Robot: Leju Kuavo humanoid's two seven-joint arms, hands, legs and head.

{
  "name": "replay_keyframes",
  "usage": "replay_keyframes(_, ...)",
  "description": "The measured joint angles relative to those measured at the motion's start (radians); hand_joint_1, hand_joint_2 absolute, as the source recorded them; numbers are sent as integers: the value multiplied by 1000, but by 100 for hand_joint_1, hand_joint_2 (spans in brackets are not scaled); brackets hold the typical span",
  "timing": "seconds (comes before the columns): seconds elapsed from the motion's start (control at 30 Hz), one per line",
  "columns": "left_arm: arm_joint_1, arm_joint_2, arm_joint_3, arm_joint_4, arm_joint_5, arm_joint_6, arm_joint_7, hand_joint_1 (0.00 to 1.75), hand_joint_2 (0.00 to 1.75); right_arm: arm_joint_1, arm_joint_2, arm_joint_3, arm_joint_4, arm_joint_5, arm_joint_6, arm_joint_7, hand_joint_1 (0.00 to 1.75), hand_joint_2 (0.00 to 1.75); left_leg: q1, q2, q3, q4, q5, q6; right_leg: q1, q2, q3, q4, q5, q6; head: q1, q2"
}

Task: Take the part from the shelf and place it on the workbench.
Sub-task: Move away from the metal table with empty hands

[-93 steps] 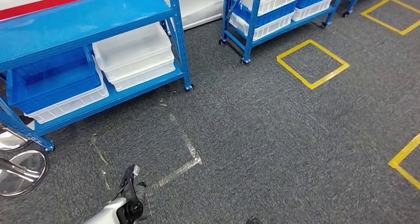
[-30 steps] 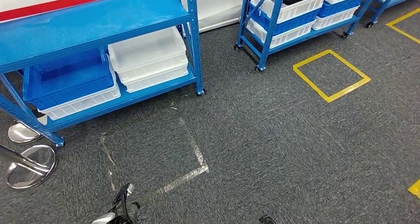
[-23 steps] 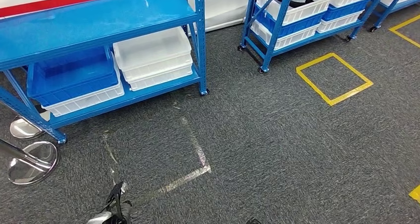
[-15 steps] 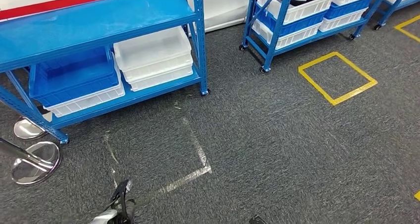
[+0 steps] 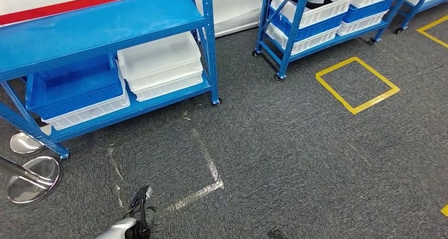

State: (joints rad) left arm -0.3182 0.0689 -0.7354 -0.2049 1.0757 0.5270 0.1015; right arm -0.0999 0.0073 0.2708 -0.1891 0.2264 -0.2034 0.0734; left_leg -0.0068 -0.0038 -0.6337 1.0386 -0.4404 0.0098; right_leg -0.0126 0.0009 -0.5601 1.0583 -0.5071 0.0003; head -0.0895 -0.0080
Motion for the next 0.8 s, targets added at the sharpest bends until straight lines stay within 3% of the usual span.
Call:
replay_keyframes(0.07, -12, -6, -8, 0, -10, -6, 12, 0, 0, -31, 9, 0, -5, -10, 4, 34, 0, 0, 0, -1, 14, -19, -5, 13, -2, 0, 4, -2, 6, 12, 2, 0)
replay_keyframes(0.13, -19, -8, -11, 0, -11, -16, 15, 0, 0, -60, 17, 0, -8, -12, 6, 55, 0, 0, 1, -1, 36, -28, -9, 27, -4, -1, -9, 36, -8, 17, 5, 0)
replay_keyframes(0.23, -26, -8, -11, 0, -9, -25, 15, 0, 0, -80, 26, 0, -11, -12, 6, 64, 0, 0, -1, -3, 59, -29, -21, 38, -5, 0, -104, 206, -72, 21, 11, 0)
replay_keyframes(0.3, -24, -8, -12, 0, -9, -26, 14, 0, 0, -80, 28, 0, -11, -13, 6, 65, 0, 0, -4, -10, 75, -27, -37, 39, -4, 0, -163, 267, -80, 22, 12, 0)
replay_keyframes(0.33, -23, -8, -13, 0, -8, -27, 14, 0, 0, -80, 28, 0, -11, -13, 6, 66, 0, 0, -4, -14, 86, -26, -47, 38, -4, 0, -170, 247, -59, 22, 13, 0)
replay_keyframes(0.43, -21, -8, -15, 0, 1, -34, 6, 0, 0, -88, 31, 0, -12, -11, 5, 70, 0, 0, -4, -21, 122, -21, -82, 27, -3, 1, -135, 72, 68, 14, 14, 0)
replay_keyframes(0.47, -20, -7, -15, 0, 6, -38, 3, 0, 0, -92, 33, 0, -12, -10, 5, 72, 0, 0, -5, -21, 129, -19, -91, 22, 0, 2, -127, 33, 86, 11, 15, 0)
replay_keyframes(0.6, -16, 8, -15, 0, 46, -44, -12, 0, 0, -102, 46, 6, -13, 12, 10, 67, 0, 0, -4, -20, 141, -16, -106, 2, 4, 3, -104, 12, 81, -15, 16, 0)
replay_keyframes(0.67, -6, 20, -15, 1, 77, -43, -30, 0, 0, -86, 49, 18, -17, 33, 18, 28, 0, 0, -2, -16, 133, 19, -106, -7, 3, 1, -81, 2, 72, -27, 14, 0)
replay_keyframes(0.73, 12, 33, -15, 1, 99, -53, -57, 0, 0, -53, 49, 33, -19, 42, 21, -24, 0, 0, 1, -11, 79, 115, -124, -15, 2, -5, -52, -7, 58, -35, 12, 0)
replay_keyframes(0.8, 31, 47, -15, 2, 104, -61, -72, 0, 0, -19, 45, 47, -19, 40, 27, -53, 0, 0, 2, -9, -2, 219, -170, -22, 4, -12, -27, -10, 39, -36, 10, 0)
